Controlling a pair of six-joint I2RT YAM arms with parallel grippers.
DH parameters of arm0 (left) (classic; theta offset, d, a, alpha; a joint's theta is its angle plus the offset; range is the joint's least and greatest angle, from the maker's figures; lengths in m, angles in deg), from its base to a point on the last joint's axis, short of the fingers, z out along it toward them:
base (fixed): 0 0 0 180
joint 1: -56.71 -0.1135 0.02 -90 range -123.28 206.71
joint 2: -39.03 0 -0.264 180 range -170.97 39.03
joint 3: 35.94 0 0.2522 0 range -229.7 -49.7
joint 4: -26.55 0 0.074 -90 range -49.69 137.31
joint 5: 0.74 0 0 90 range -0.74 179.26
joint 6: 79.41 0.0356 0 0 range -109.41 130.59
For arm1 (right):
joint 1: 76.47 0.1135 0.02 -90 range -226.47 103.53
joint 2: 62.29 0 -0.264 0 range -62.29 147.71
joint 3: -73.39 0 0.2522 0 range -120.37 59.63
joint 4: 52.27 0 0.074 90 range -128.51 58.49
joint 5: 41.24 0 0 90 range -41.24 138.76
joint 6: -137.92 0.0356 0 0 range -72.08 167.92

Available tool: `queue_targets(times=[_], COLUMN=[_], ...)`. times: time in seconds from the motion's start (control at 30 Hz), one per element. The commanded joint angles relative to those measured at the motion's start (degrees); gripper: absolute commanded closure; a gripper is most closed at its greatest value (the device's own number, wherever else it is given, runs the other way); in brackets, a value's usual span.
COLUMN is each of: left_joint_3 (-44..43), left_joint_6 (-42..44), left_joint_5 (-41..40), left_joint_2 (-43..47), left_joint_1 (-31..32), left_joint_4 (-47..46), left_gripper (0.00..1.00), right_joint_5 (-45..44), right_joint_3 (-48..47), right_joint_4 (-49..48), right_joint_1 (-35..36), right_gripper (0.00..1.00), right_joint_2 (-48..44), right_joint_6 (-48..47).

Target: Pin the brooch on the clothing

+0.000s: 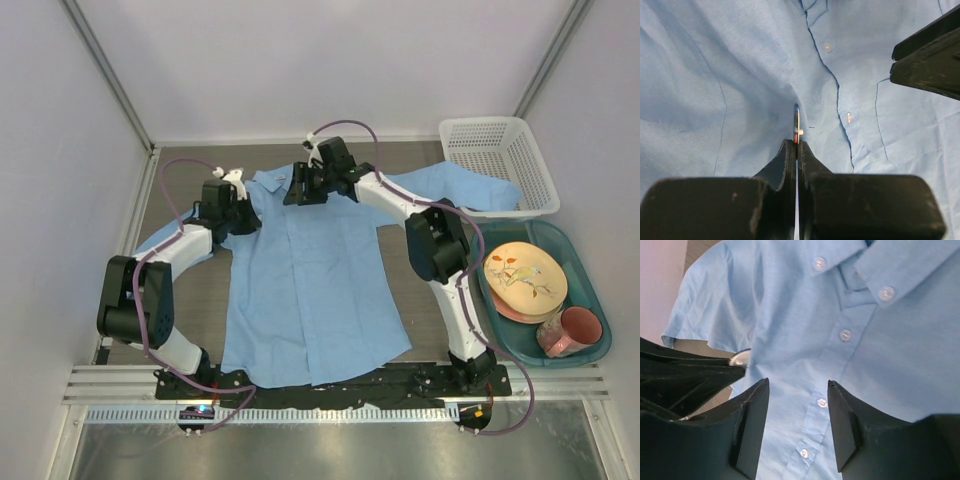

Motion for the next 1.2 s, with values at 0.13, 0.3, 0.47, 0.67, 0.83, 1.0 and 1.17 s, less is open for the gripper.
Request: queue_targets(times=[0.13, 0.3, 0.47, 0.67, 0.83, 1.0, 1.17], left_joint_3=[1.09, 1.62, 1.62, 2.24, 3.03, 3.29, 1.37], left_joint_6=[-1.03, -2.0, -2.17, -3.66, -5.16, -3.68, 5.37], left_joint_5=[3.43, 4.48, 6.33, 10.64, 12.49, 14.15, 19.42], left_joint_2=[4.39, 5.79, 6.23, 6.15, 6.23, 5.62, 4.04], left_joint_1=[-0.33, -1.38, -2.7, -3.84, -3.84, -3.93, -4.02], left_joint_4=[-4.09, -3.74, -3.91, -6.11, -9.18, -10.24, -6.91], left_gripper=[1.0, 1.0, 1.0, 1.0, 1.0, 1.0, 1.0], right_joint_5=[4.03, 0.62, -2.03, -2.39, -2.38, 1.56, 4.03], right_joint_3=[7.68, 10.14, 12.34, 14.45, 15.33, 16.29, 17.08], right_joint_4=[-6.35, -6.27, -5.48, -4.69, -4.6, -5.38, -7.41], right_joint_1=[0.54, 0.54, 0.02, -0.42, -0.42, -0.51, -1.57], right_gripper=[0.49, 0.52, 0.53, 0.54, 0.55, 0.49, 0.36], right_joint_2=[-3.51, -2.02, -1.75, -2.28, -2.81, -5.09, -10.09], right_joint_6=[-3.45, -6.43, -8.37, -9.43, -10.3, -13.63, -21.19])
